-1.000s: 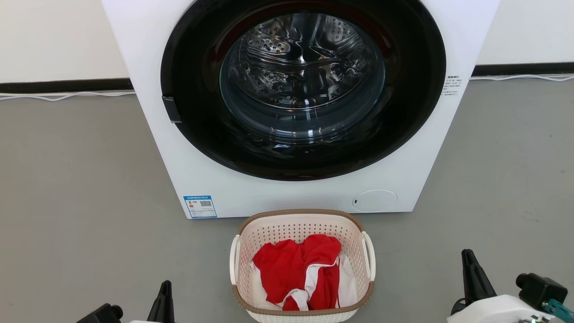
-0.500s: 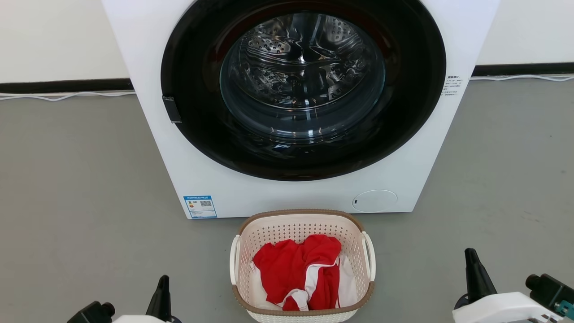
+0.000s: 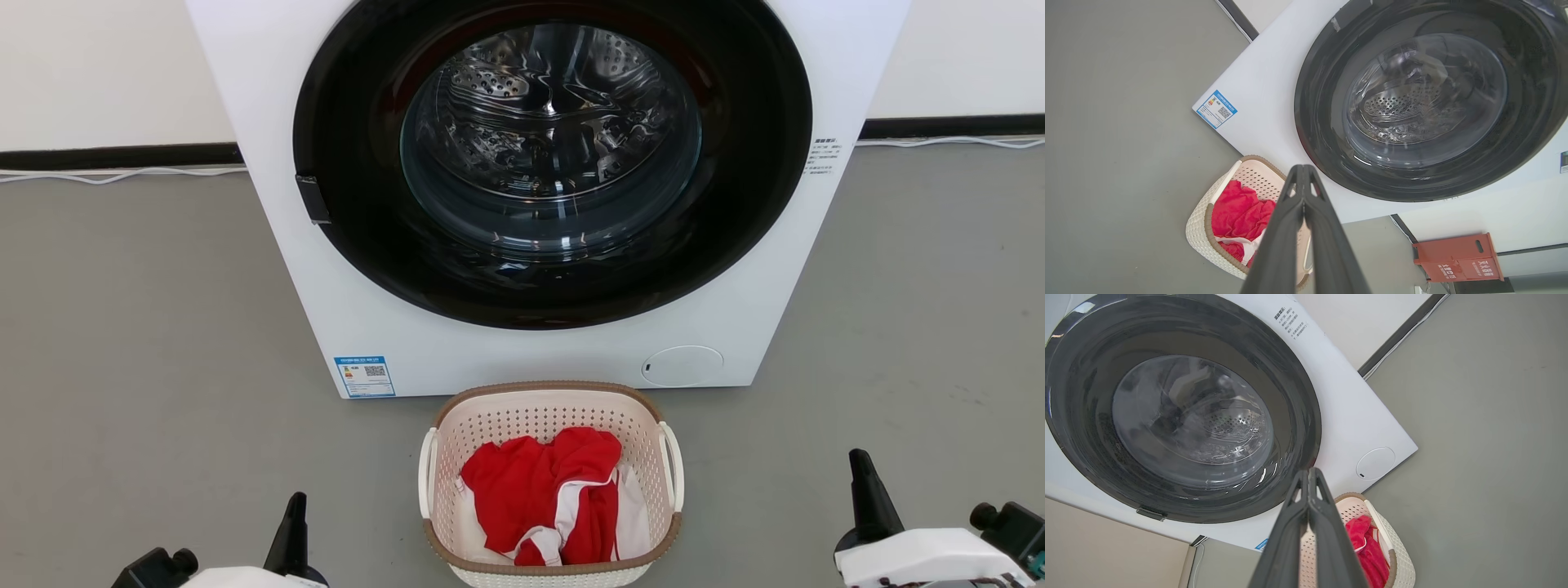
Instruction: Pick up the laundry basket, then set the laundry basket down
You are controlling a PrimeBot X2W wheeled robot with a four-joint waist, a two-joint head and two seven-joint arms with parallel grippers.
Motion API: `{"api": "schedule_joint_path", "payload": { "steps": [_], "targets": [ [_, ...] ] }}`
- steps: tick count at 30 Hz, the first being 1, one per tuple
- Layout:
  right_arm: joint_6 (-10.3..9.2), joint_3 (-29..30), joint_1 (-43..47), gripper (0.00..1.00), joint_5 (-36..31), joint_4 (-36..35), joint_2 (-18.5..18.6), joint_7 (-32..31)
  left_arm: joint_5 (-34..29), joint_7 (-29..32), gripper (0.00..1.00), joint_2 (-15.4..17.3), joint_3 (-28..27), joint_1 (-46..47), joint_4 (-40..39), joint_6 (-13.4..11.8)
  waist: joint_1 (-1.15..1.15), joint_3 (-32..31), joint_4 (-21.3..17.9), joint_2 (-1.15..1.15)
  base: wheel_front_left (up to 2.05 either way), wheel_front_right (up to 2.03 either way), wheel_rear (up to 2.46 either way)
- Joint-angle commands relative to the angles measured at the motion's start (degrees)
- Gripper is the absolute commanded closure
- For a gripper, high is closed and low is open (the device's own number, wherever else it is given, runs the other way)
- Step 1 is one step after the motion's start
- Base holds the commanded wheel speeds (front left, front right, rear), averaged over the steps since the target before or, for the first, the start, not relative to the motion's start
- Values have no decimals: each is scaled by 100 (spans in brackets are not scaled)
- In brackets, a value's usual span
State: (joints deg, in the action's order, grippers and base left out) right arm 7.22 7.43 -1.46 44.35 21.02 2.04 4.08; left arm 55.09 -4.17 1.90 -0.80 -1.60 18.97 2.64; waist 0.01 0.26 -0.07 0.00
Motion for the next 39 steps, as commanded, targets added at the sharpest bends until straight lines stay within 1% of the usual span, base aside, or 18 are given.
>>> {"api": "schedule_joint_path", "payload": {
  "steps": [1,24,25,39],
  "targets": [
    [22,-52,-291,100,192,-198,61,-51,174,35,100,48,-120,342,-170,71,0,0,0,0,0,0,0],
    [24,-68,-363,100,1999,-396,70,-447,1566,440,100,68,-297,514,-296,234,0,-4,3,0,0,0,0],
    [24,-68,-363,100,1999,-396,70,-447,1566,440,100,68,-297,514,-296,234,0,-4,3,0,0,0,0],
    [25,-77,-404,100,3048,-510,75,-677,2374,676,100,79,-400,614,-369,328,0,-5,4,0,0,0,0]
  ]
}}
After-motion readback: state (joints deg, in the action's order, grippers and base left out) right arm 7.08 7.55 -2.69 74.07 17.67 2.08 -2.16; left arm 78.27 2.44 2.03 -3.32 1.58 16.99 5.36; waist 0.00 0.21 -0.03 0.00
